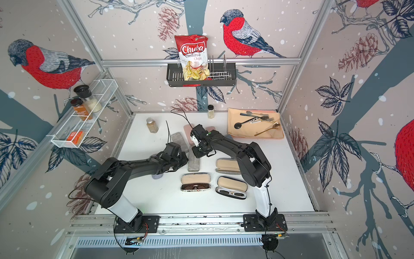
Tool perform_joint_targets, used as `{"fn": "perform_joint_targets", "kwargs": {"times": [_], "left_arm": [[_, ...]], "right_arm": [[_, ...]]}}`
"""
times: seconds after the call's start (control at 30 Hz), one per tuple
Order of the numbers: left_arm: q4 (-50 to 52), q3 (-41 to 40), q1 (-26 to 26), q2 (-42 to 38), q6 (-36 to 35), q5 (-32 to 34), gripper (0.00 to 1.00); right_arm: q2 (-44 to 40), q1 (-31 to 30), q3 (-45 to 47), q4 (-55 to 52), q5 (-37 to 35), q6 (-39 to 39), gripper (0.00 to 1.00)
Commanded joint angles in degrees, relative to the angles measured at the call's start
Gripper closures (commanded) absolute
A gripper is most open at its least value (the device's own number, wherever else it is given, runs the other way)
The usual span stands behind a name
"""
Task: Close the glasses case
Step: Close the glasses case at the center of the board.
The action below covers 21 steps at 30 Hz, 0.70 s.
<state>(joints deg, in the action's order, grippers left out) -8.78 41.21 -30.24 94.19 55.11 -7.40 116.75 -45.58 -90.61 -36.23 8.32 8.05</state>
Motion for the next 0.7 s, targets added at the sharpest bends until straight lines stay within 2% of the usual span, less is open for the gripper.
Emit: {"fn": "perform_joint_targets", "kwargs": {"times": [0.0, 0.4, 0.67], "left_arm": [[-1.55, -0.09, 0.01, -0.19, -0.36, -0.42, 1.00], [-0.63, 3.08, 0.01, -0.64, -1.43, -0.98, 1.00], [4.56, 5.55, 0.01, -5.15, -2.38, 3.09, 1.00]], "right_arm": [[0.04, -0.07, -0.10, 0.72, 0.79, 0.50, 0.75], [-4.12, 0.58, 2.13, 1.95, -2.43, 2.13, 0.75], [-8.65, 0.24, 6.45, 1.69, -3.61, 2.94, 0.63]]}}
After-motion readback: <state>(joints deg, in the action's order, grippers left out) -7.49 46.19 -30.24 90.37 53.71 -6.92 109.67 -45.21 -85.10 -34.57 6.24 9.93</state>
